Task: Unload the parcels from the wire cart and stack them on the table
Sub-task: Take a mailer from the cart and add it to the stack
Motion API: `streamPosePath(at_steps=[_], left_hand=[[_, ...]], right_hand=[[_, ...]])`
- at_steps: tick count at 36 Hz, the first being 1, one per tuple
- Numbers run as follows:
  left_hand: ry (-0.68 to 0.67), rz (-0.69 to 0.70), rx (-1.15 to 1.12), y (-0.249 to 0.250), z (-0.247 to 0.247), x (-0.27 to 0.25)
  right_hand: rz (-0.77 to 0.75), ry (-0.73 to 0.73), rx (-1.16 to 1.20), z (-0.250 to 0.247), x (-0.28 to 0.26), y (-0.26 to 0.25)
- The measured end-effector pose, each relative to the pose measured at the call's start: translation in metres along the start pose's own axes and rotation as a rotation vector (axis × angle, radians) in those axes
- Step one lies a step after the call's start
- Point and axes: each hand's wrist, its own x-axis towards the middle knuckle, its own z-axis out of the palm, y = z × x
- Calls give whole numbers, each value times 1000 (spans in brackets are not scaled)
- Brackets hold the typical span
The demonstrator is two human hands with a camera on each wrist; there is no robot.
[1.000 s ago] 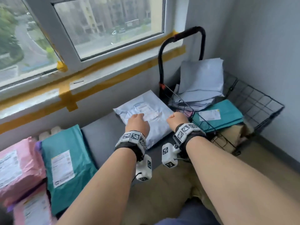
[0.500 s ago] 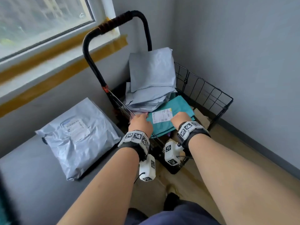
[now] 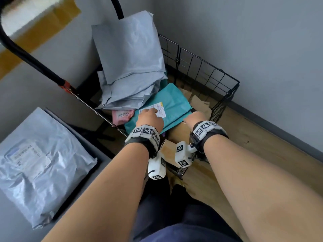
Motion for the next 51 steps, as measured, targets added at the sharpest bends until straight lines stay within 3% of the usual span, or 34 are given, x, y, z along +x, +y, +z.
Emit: streamPosePath(at_steps=[8,17,25,32,43,51], left_hand=[[-84,8,53,3,10,51],[-165,-30,61,-12,21,88],[-140,-42,48,-20,9,101],[-99,-64,-6,-16,-6,88],[55,-83,-111,2,-47,28],[154,-92,-146,6,-56,-31]], right_hand=[[103,-6,75,12,44,-12],[376,112,292,29,78,-19],[403,146,449,45,106,-36],[203,101,463,27,78,-60],[-236,332,337,-50,-2,-82],[-477,396,264,-80,-57,-91]])
